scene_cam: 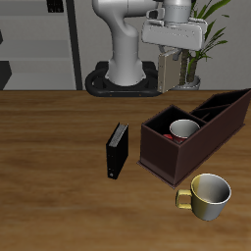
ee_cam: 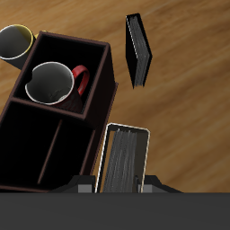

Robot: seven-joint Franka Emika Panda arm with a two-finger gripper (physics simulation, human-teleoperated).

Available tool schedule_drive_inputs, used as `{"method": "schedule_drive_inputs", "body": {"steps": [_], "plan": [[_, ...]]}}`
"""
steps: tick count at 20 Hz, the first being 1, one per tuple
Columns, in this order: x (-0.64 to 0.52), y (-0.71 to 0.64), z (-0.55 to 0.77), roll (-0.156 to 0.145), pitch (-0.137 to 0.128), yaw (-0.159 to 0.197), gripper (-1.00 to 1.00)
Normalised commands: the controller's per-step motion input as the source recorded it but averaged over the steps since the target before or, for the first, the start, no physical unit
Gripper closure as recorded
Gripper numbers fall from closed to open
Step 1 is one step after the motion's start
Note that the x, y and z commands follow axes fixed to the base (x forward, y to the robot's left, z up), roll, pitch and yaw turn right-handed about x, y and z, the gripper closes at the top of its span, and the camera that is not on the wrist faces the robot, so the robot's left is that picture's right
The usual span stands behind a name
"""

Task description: Place the red mug into the left desk caddy's right compartment and place the yellow book into the left desk caddy's back compartment

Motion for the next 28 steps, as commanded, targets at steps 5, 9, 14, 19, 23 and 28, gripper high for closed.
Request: {"method": "schedule_drive_inputs", "body": {"steps": [5, 9, 14, 19, 23, 28], "plan": [[0.24, 0.28, -0.07, 0.057, 0.029, -0.025, 1.00], [0.08, 0.25, 0.10, 0.045, -0.028, -0.018, 1.00], [0.08, 0.30, 0.15, 0.061, -0.033, 0.006, 1.00], [0.05, 0.29, 0.11, 0.049, -0.030, 0.013, 1.00], [0.18, 0.11, 0.12, 0.026, -0.017, -0.017, 1.00], [0.16, 0.08, 0.10, -0.002, -0.007, -0.004, 1.00]]}}
